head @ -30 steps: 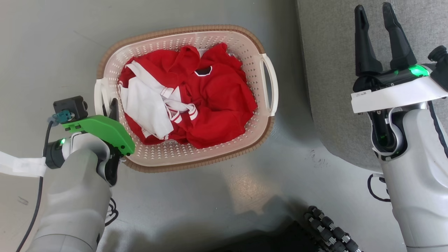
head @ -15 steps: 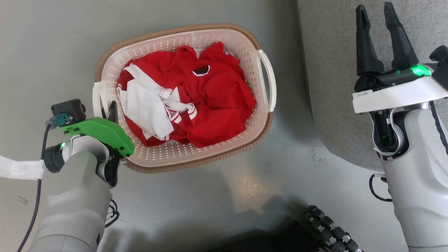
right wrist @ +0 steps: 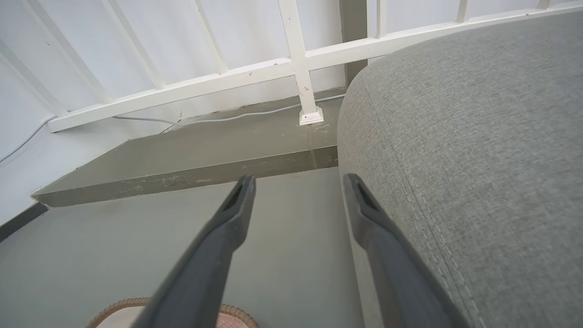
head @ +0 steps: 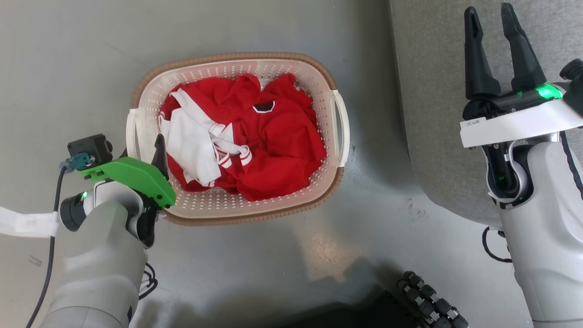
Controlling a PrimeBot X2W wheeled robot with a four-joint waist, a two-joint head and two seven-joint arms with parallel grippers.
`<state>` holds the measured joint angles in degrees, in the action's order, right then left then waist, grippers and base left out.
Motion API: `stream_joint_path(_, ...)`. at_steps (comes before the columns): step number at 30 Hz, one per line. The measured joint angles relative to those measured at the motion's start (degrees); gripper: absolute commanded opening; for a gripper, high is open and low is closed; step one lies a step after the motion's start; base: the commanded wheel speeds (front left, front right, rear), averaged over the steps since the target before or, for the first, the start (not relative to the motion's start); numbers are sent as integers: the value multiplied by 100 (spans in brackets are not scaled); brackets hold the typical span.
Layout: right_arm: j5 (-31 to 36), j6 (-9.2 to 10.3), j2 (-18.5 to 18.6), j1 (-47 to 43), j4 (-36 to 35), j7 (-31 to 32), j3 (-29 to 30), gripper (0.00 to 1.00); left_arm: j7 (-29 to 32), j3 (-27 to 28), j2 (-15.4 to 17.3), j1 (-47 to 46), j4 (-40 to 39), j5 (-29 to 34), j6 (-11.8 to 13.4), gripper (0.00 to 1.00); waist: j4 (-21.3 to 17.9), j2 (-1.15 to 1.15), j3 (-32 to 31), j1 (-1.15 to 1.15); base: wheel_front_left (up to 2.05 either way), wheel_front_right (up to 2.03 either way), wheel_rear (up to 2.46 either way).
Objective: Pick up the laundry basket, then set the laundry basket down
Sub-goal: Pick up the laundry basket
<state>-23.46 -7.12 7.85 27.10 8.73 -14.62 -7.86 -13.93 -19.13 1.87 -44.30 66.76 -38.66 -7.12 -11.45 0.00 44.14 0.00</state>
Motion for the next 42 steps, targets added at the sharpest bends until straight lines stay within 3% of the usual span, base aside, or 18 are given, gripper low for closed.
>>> stream_joint_path(16, 46, 0, -37, -114, 199, 0, 8, 100, -32, -252, -1, 267, -136, 36, 0, 100, 49, 0, -745, 0, 0, 0, 0)
stream_joint_path(25, 102, 0, -26, -422, 326, 0, 153, 100, -34, -189, -14, 342, -934, 182, 0, 100, 154, 0, -1273, 0, 0, 0, 0)
stream_joint_path(42, 289, 0, -35, -1053, 460, 0, 229, 100, -49, 148, 49, 1290, -2416, 790, 0, 100, 542, 0, -2530, 0, 0, 0, 0)
